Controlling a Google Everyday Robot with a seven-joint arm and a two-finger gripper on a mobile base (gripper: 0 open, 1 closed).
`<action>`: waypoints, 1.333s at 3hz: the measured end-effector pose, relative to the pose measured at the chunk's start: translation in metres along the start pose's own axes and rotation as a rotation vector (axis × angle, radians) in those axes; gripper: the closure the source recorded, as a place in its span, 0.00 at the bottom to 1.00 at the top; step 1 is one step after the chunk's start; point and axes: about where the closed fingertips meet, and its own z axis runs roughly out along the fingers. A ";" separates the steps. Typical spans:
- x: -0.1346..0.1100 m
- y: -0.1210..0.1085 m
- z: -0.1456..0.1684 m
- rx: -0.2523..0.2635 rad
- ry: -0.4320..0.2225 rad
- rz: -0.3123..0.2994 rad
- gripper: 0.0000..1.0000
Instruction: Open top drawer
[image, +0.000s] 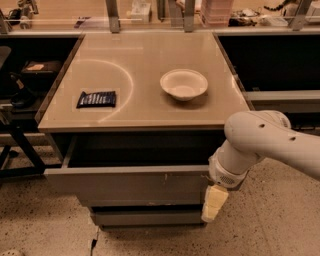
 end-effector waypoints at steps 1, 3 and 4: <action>0.010 0.039 -0.020 -0.044 0.004 0.023 0.00; 0.026 0.081 -0.038 -0.093 0.006 0.060 0.00; 0.021 0.077 -0.039 -0.080 -0.006 0.034 0.00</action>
Offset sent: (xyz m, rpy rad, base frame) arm -0.0969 -0.0131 0.0418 0.0317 0.1162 -0.0442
